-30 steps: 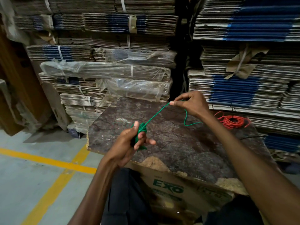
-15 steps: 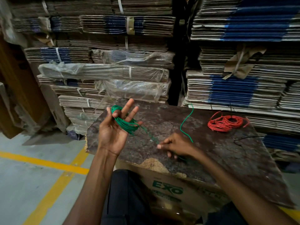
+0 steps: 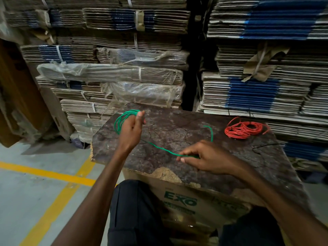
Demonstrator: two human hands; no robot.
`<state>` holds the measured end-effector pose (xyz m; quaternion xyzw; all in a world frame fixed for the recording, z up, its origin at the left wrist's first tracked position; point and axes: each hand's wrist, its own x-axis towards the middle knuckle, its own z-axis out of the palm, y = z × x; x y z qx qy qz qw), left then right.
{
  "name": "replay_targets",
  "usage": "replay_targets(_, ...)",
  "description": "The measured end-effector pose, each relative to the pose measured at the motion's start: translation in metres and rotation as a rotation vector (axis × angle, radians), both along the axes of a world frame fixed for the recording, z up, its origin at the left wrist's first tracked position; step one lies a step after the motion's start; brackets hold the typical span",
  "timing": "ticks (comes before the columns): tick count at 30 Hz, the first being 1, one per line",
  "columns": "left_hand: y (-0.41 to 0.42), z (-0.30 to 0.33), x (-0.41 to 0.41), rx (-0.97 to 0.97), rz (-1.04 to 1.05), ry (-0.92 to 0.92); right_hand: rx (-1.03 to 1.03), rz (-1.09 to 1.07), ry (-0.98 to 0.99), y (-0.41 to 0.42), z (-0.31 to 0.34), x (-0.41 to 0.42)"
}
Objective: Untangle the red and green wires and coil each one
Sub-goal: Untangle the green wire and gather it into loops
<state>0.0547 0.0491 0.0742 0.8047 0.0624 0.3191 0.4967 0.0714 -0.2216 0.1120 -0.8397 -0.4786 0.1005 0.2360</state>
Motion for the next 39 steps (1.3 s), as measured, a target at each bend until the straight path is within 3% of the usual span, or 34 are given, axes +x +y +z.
replay_targets(3, -0.008, -0.004, 0.000, 0.268, -0.025, 0.080, 0.093, -0.054, -0.175, -0.008, 0.028, 0.004)
replay_targets(8, -0.016, -0.005, -0.011, 0.384, -0.123, 0.168, 0.269, -0.160, -0.260, -0.016, 0.054, 0.024)
replay_targets(13, -0.031, -0.003, -0.031, 0.200, -0.380, 0.312, 0.423, -0.299, -0.431, -0.004, 0.061, 0.048)
replay_targets(17, -0.046, 0.004, -0.049, -0.050, -0.494, 0.356, 0.480, -0.350, -0.421, 0.010, 0.059, 0.071)
replay_targets(21, -0.047, 0.011, -0.059, -0.329, -0.598, 0.365, 0.392, -0.400, -0.413, 0.018, 0.047, 0.092)
replay_targets(26, -0.039, 0.012, -0.067, -0.653, -0.711, 0.242, 0.163, -0.425, -0.475, 0.019, 0.025, 0.099)
replay_targets(31, -0.039, 0.010, -0.074, -0.959, -0.829, 0.032, 0.107, -0.356, -0.276, 0.021, 0.008, 0.094)
replay_targets(35, -0.035, 0.014, -0.069, -1.217, -1.222, -0.180, 0.113, -0.317, -0.109, 0.027, -0.006, 0.068)
replay_targets(39, -0.032, 0.028, -0.061, -1.244, -1.208, -0.329, 0.257, -0.184, 0.131, 0.035, -0.031, 0.031)
